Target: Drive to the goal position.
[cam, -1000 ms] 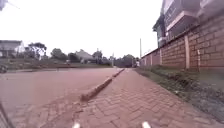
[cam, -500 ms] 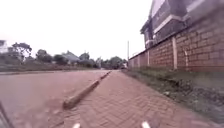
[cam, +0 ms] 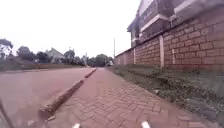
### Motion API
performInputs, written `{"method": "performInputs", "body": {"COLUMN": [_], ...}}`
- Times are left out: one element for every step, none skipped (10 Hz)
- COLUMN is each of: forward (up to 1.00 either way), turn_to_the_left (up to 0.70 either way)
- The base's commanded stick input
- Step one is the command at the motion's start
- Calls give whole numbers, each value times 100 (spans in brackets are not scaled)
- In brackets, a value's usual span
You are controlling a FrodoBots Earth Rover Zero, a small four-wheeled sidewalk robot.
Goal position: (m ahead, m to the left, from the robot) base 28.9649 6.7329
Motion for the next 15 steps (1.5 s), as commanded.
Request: {"method": "performInputs", "body": {"forward": [50,50,50,50,50,50,50,50,50,50,50,50,50,50,50], "turn_to_the_left": [0,0,0,0,0,0,0,0,0,0,11,23,17,20,22]}}
